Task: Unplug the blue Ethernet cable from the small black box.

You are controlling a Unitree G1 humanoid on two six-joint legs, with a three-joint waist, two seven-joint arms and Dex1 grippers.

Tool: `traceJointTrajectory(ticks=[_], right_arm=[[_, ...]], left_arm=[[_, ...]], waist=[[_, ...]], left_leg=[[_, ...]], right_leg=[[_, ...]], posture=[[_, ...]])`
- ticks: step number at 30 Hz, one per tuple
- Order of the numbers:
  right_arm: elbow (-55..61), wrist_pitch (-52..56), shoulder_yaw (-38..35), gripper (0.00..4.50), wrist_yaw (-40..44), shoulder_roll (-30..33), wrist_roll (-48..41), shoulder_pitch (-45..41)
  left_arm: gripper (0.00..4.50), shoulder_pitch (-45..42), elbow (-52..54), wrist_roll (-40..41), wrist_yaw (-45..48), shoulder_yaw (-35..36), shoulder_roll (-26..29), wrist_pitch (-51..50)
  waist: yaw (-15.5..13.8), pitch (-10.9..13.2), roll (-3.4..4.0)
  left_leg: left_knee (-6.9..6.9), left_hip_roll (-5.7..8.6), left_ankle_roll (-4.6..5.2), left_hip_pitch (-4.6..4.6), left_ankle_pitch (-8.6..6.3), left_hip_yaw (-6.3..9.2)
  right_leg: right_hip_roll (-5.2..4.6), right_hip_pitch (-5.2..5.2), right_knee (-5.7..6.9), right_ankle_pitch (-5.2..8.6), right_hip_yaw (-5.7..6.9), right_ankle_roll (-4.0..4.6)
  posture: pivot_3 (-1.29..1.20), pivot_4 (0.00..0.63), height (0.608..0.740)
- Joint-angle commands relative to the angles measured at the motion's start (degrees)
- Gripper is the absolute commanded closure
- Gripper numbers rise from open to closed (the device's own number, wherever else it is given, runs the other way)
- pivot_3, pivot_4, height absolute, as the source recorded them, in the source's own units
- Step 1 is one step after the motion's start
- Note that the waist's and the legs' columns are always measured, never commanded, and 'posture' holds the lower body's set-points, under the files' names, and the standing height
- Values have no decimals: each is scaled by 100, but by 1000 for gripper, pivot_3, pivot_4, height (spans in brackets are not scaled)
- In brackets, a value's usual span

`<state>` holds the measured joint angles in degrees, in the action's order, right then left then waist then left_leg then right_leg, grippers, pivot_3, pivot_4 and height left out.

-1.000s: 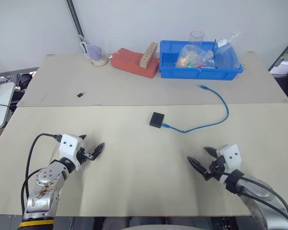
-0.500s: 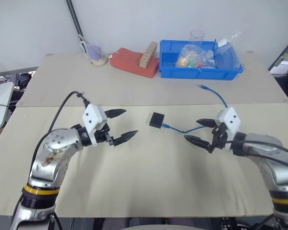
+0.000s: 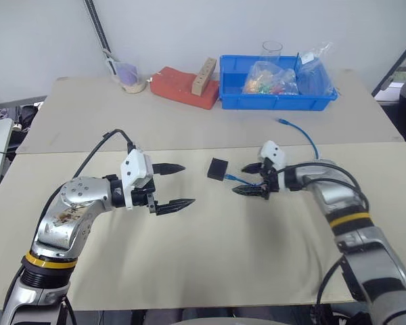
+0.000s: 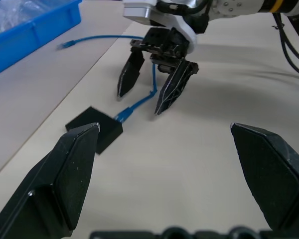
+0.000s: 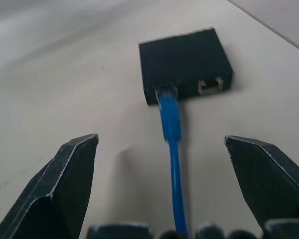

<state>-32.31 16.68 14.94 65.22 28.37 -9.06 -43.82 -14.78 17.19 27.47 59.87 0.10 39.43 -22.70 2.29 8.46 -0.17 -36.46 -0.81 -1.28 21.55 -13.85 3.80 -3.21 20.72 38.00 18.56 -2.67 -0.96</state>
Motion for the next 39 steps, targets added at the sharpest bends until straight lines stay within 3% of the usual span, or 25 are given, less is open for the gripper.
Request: traceJointTrajectory(ticks=[1,2,8,14,18,24,31,39], right_arm=[[-612,-463,-34,0,75,-169,196,-346],[-808,-552,-44,548,106,-223,239,-429],[-1310,-999,-28,2500,394,-246,478,-614],[-1099,-967,-216,4480,556,-282,337,-528],[-166,-1811,-304,4480,177,-1,585,-195],[1356,-3943,-391,4480,-455,752,1222,405],[2267,-5028,-281,4480,-1022,958,1773,592],[2703,-5384,-160,4480,-1389,936,2196,543]], left_arm=[[9,39,349,160,-95,217,74,-48],[0,71,401,172,-114,233,79,-65],[0,239,528,213,-208,342,148,-118],[0,110,433,275,-320,268,76,-168],[0,-79,178,663,-679,443,-190,-667],[0,-549,-233,2168,-1034,876,-477,-2388],[0,-1222,-1002,1954,-734,415,-646,-2534],[0,-1733,-1711,1431,-483,5,-1042,-2111]], waist=[[-17,0,1],[-13,0,1],[7,0,2],[8,0,2],[-15,2,5],[-14,3,6],[22,3,6],[-7,3,6]], left_leg=[[-3,1,0,1,0,3],[-4,1,0,1,0,3],[-1,-3,0,-2,0,5],[0,-3,0,-3,0,6],[-1,-1,0,1,0,9],[-21,2,0,44,0,16],[-21,0,-2,39,1,14],[-28,3,-5,43,3,14]], right_leg=[[-1,0,0,0,3,0],[-1,0,1,0,3,0],[2,0,4,0,3,0],[2,0,4,0,2,0],[0,0,8,0,4,0],[-2,36,15,0,11,-1],[4,36,22,0,8,0],[2,36,20,0,8,0]], posture=[[0,150,740],[0,150,740],[0,150,740],[0,150,740],[0,150,740],[0,150,740],[0,150,740],[0,150,740]])
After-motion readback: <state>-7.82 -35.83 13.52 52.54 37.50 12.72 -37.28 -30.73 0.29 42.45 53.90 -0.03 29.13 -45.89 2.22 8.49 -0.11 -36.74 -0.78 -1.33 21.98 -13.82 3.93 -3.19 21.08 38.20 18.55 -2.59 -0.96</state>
